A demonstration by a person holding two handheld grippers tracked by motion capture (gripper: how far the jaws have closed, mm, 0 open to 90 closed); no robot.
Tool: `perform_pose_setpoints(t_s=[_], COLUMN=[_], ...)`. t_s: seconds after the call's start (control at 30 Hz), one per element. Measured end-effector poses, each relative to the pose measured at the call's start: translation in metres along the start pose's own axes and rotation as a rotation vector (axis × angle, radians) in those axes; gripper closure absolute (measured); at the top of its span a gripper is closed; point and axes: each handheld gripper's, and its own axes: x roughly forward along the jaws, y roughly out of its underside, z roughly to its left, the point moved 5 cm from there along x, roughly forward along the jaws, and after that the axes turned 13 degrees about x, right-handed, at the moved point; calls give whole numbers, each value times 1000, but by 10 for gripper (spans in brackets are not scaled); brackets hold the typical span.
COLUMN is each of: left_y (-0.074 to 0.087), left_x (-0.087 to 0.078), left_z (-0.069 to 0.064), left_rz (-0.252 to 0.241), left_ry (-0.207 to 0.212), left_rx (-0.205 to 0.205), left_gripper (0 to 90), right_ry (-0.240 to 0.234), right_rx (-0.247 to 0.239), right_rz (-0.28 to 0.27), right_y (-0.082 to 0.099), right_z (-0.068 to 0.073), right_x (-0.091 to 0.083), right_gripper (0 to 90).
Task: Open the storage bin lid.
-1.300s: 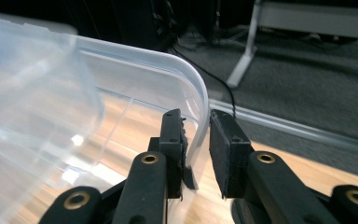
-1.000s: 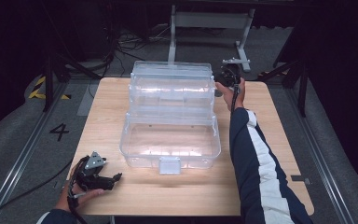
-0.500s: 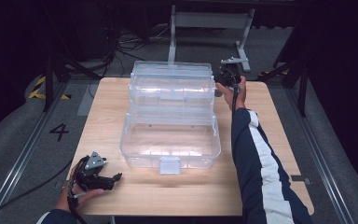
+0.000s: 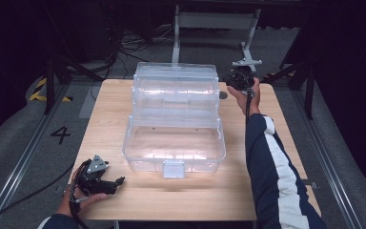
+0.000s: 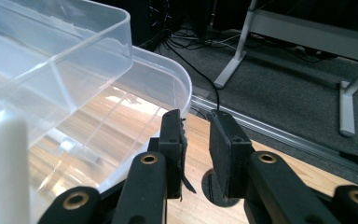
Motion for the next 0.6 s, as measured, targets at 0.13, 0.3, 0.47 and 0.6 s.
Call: perform_pose_setpoints(t_s=[0.13, 0.3, 0.47, 0.6], left_y=[0, 0, 0, 0], left_x=[0, 0, 0, 0], left_z=[0, 0, 0, 0], left_rz=[-3, -3, -3, -3], left_ry=[-4, -3, -4, -4], left_rx=[1, 1, 1, 1], left_gripper=[125, 125, 125, 125], right_ry=[-5, -9, -19, -36], right_rx=[-8, -56, -85, -98], right_rz=[-4, 4, 14, 24], right_y=[1, -1, 1, 6], right_z=[-1, 2, 6, 9], right_x=[-10, -22, -32, -39], right_gripper=[743, 733, 712, 698])
